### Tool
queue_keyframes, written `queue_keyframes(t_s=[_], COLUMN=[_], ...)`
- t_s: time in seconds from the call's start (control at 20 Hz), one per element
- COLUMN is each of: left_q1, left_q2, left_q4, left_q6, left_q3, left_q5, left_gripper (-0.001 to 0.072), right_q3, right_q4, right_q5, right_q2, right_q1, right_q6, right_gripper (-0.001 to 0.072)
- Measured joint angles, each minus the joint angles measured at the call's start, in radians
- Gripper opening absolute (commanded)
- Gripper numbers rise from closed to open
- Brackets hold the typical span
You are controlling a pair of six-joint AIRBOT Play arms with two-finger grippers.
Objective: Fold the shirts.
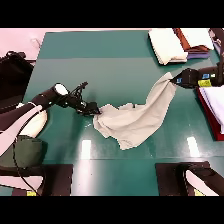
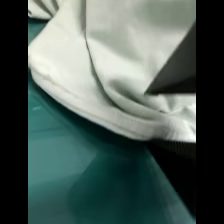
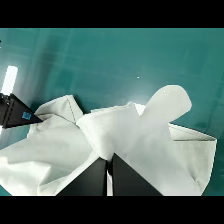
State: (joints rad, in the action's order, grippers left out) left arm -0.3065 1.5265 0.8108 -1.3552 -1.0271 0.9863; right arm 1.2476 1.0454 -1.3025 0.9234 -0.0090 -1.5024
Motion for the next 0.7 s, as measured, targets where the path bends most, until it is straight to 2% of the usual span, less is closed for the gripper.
queue_keyframes(t_s=[0.3,0.5,0.7], left_q1=[0.05,0.163,0.226], left_q2=[-0.09,-0.295,-0.501], left_q4=[-0.004,0.019,0.123], left_q6=[0.005,0.004,-0.004], left_q3=[-0.161,-0.458,-0.796], left_q5=[0.067,0.107,0.122], left_gripper=[0.0025,0.0025,0.0024], right_q3=[0.117,0.338,0.594], right_q4=[-0.002,0.001,0.003], right_q5=[0.017,0.012,-0.013], right_q2=[0.0,0.0,0.0], right_q1=[0.0,0.0,0.0], right_q6=[0.0,0.009,0.017], right_gripper=[0.0018,0.0018,0.0018])
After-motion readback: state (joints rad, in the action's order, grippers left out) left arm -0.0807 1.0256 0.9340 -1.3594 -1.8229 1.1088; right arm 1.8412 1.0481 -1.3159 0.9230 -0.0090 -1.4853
